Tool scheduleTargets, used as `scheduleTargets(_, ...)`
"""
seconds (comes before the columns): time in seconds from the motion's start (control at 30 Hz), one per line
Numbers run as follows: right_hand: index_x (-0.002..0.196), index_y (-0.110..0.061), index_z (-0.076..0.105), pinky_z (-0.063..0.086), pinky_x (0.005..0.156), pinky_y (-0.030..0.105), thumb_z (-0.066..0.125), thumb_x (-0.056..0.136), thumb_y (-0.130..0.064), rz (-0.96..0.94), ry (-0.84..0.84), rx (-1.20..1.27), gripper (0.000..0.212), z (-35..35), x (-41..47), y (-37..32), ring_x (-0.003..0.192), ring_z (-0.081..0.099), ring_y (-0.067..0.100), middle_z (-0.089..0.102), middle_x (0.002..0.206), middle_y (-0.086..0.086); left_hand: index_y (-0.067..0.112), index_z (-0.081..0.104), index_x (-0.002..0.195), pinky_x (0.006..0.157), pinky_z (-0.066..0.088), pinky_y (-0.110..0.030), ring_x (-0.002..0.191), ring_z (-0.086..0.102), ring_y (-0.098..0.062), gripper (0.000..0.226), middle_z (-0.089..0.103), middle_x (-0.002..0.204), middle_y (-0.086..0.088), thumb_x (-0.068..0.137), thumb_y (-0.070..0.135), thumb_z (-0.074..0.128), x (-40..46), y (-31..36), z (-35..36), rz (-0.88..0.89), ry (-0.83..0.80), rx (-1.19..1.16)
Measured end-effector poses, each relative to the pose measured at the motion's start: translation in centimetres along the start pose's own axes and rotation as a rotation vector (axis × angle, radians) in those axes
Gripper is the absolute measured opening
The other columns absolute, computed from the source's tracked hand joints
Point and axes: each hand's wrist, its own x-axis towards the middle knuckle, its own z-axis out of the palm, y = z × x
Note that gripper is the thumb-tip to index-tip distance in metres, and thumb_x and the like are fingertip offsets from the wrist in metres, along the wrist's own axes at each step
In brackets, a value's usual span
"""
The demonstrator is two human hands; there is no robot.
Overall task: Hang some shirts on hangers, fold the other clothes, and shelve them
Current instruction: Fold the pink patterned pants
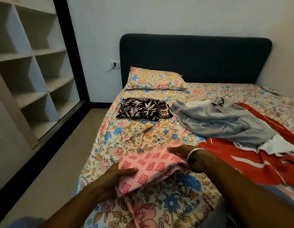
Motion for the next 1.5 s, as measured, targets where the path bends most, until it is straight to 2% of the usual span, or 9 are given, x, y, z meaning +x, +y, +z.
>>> scheduleTargets(0.23, 0.095, 0.004, 0.067, 0.052, 0.040, 0.025, 0.068, 0.090, 0.001, -0.085, 0.004, -0.059, 0.007, 0.5, 0.8, -3.6, 0.048, 0.065, 0.021, 0.072, 0.070, 0.016, 0.002, 0.056, 0.127, 0.064, 0.064, -0.040, 0.078, 0.073, -0.037, 0.046, 0.071, 0.110, -0.029, 0.084, 0.008, 0.072, 1.3, 2.9, 0.8, 0.139, 0.107, -0.045)
scheduleTargets(0.43, 0.093, 0.004, 0.062, 0.049, 0.037, 0.022, 0.067, 0.091, -0.001, -0.248, 0.036, 0.057, 0.007, 2.4, 3.7, -10.9, 0.042, 0.062, 0.020, 0.069, 0.064, 0.014, 0.004, 0.056, 0.132, 0.092, 0.057, -0.055, 0.101, 0.071, -0.040, 0.059, 0.070, 0.120, -0.023, 0.078, 0.014, 0.080, 7.1, 11.2, 0.0, 0.370, 0.174, -0.051)
scheduleTargets(0.6, 0.108, 0.002, 0.066, 0.060, 0.072, 0.032, 0.069, 0.090, -0.006, -0.397, 0.054, 0.187, 0.020, 2.8, 10.1, -18.6, 0.063, 0.071, 0.022, 0.076, 0.086, 0.017, -0.001, 0.056, 0.121, 0.060, 0.063, -0.034, 0.076, 0.075, -0.029, 0.031, 0.074, 0.106, -0.019, 0.092, 0.006, 0.063, 15.7, 20.4, -0.4, 0.464, 0.230, -0.019)
scheduleTargets(0.7, 0.110, 0.001, 0.067, 0.061, 0.056, 0.032, 0.067, 0.093, -0.008, -0.440, 0.113, 0.227, 0.020, 2.3, 16.6, -21.7, 0.065, 0.073, 0.025, 0.076, 0.090, 0.018, 0.004, 0.049, 0.140, 0.051, 0.058, -0.029, 0.071, 0.074, -0.024, 0.051, 0.071, 0.112, -0.018, 0.092, 0.005, 0.065, 21.6, 24.5, -2.0, 0.511, 0.302, -0.001)
scheduleTargets(0.87, 0.123, -0.022, 0.061, 0.047, 0.098, 0.046, 0.051, 0.090, -0.070, -0.903, 0.944, -0.679, 0.059, 0.9, 29.6, -19.5, 0.128, 0.050, 0.029, 0.057, 0.135, 0.006, 0.027, 0.046, 0.148, 0.111, 0.041, -0.048, 0.138, 0.040, -0.025, 0.061, 0.044, 0.149, -0.004, 0.091, 0.023, 0.069, 30.7, 22.6, -6.1, 0.923, 1.063, 1.133)
scheduleTargets(1.0, 0.144, -0.042, 0.042, 0.027, 0.118, 0.056, 0.024, 0.097, -0.072, -1.022, 0.640, -1.071, 0.059, 2.3, 35.2, -13.6, 0.150, 0.024, 0.019, 0.030, 0.162, -0.004, 0.035, 0.029, 0.157, 0.125, 0.013, -0.044, 0.154, 0.014, -0.014, 0.054, 0.020, 0.167, 0.006, 0.106, 0.052, 0.035, 36.4, 17.4, -6.0, 0.779, 0.605, 1.500)
scheduleTargets(1.23, 0.150, -0.042, 0.036, 0.024, 0.120, 0.050, 0.027, 0.099, -0.065, -1.044, 0.709, -1.054, 0.057, 1.7, 36.3, -13.7, 0.150, 0.024, 0.022, 0.028, 0.164, -0.001, 0.035, 0.028, 0.157, 0.126, 0.010, -0.043, 0.155, 0.013, -0.018, 0.056, 0.020, 0.167, 0.000, 0.106, 0.057, 0.019, 38.2, 15.9, -6.6, 0.793, 0.710, 1.590)
scheduleTargets(1.4, 0.156, -0.045, -0.011, -0.012, 0.121, 0.047, 0.016, 0.095, -0.074, -0.696, 0.545, -1.187, 0.073, 0.9, 32.9, -11.3, 0.152, -0.020, 0.027, -0.021, 0.166, 0.005, 0.029, -0.010, 0.161, 0.126, -0.007, -0.045, 0.154, -0.021, -0.017, 0.066, -0.021, 0.168, 0.000, 0.106, 0.057, 0.013, 34.1, 12.1, -5.9, 0.699, 0.686, 1.666)
scheduleTargets(1.5, 0.156, -0.038, -0.014, -0.009, 0.121, 0.048, 0.018, 0.087, -0.080, -0.605, 0.490, -1.322, 0.087, -1.1, 29.2, -7.9, 0.153, -0.015, 0.029, -0.021, 0.166, 0.005, 0.024, -0.004, 0.162, 0.126, 0.007, -0.049, 0.157, -0.004, -0.027, 0.075, -0.009, 0.170, -0.008, 0.100, 0.062, 0.013, 31.8, 9.3, -6.1, 0.627, 0.634, 1.683)
